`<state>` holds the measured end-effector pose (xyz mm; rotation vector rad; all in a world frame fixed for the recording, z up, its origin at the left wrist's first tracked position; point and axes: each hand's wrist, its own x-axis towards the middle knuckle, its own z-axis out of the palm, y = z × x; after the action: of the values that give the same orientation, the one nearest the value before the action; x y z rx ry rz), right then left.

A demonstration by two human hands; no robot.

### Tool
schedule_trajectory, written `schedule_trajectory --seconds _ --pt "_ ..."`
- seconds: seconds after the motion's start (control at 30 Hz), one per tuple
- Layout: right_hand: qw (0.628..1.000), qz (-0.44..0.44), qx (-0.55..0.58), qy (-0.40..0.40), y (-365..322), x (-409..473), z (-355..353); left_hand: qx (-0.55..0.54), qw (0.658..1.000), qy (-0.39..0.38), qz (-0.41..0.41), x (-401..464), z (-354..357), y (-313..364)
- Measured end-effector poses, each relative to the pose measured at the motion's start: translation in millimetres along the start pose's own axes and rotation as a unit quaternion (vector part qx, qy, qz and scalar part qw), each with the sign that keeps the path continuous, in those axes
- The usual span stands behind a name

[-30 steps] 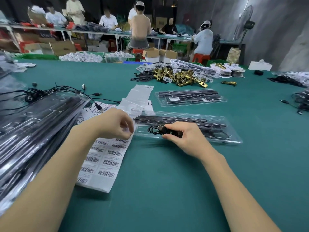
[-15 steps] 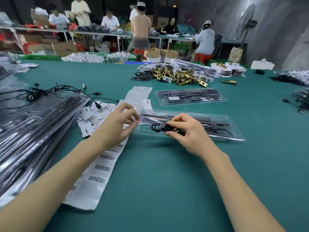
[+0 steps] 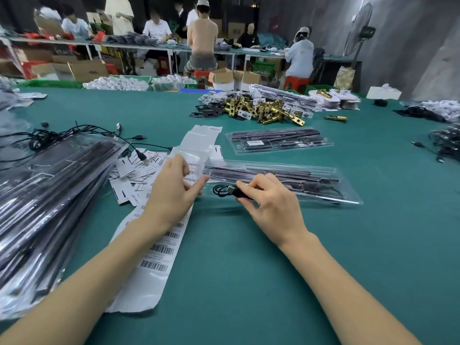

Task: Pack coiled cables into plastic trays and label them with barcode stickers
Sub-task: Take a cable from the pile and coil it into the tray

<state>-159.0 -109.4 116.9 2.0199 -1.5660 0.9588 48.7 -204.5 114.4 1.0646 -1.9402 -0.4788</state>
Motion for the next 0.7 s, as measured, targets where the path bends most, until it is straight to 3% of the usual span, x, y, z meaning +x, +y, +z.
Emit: schedule_trajectory --seconds 0.13,0.3,0.4,0.7 --pt "1.0 0.001 0.005 0.006 0 2 3 -0.009 1.0 -0.022 0.009 0 -5 1" --pt "0.999 0.032 0.032 0.008 -3 0 5 0.022 0.992 -0.12 0.041 -3 -9 7" --pt "0.999 0.034 0.026 0.016 -5 0 6 0.069 0.986 -0.133 0.071 -1 -7 12" --pt "0.998 0.035 0.005 0.042 -6 2 9 0.048 0.988 -0.144 0.026 11 4 18"
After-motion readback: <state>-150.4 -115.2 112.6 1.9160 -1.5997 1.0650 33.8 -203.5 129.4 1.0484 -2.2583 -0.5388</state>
